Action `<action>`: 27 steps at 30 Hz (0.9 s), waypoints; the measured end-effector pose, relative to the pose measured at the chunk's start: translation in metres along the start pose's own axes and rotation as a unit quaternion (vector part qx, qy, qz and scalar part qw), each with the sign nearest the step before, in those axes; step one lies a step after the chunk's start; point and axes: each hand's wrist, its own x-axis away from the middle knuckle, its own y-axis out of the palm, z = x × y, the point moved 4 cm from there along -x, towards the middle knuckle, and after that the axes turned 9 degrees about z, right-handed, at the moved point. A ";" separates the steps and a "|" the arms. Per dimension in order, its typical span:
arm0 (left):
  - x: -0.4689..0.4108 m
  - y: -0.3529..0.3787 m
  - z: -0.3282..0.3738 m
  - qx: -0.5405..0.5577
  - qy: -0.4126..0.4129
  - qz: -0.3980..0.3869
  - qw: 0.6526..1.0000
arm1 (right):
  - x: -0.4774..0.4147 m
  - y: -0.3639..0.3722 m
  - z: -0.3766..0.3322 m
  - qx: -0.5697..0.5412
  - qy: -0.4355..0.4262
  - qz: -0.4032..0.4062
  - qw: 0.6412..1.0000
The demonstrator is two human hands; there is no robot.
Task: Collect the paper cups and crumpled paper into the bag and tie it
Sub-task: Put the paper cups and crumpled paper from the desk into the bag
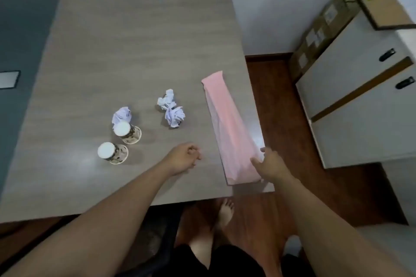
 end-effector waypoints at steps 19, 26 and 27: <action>0.032 0.068 0.021 0.036 0.070 0.097 0.992 | 0.014 0.011 -0.050 -0.443 0.034 -0.117 0.888; 0.056 -0.002 0.030 0.285 -0.006 0.234 0.930 | 0.008 -0.021 -0.070 -0.444 0.044 -0.088 0.891; 0.058 -0.014 0.031 0.315 -0.014 0.249 0.916 | 0.006 -0.023 -0.070 -0.415 0.045 -0.072 0.906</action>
